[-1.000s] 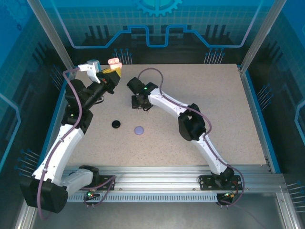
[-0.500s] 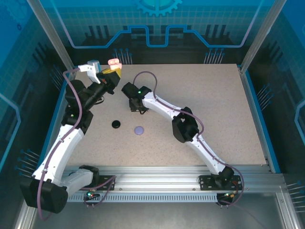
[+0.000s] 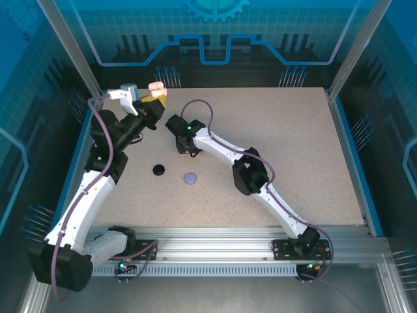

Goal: Insert the wireless bluetooth earbuds into the charging case

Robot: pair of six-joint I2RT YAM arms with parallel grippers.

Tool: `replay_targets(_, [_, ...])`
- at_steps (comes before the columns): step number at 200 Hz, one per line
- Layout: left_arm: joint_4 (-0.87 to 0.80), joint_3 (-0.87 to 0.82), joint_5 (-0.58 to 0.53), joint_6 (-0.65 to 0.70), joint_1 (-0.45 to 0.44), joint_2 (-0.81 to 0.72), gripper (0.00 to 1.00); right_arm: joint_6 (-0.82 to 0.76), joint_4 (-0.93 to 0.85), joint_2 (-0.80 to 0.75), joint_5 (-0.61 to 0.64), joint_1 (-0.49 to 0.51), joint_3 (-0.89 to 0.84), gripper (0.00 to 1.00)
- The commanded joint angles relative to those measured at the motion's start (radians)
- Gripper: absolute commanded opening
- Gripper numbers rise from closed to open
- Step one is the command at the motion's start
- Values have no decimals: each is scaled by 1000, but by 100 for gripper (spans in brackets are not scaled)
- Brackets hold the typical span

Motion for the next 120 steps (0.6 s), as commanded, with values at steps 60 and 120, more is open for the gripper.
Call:
replay_targets(60, [24,-23,-11,-8,-3,-23,0,32,0,62,39,8,33,34])
replay_targets(120, [19,-21,-11,-5,-3,-23,0,38,16,75,19,8,43,29])
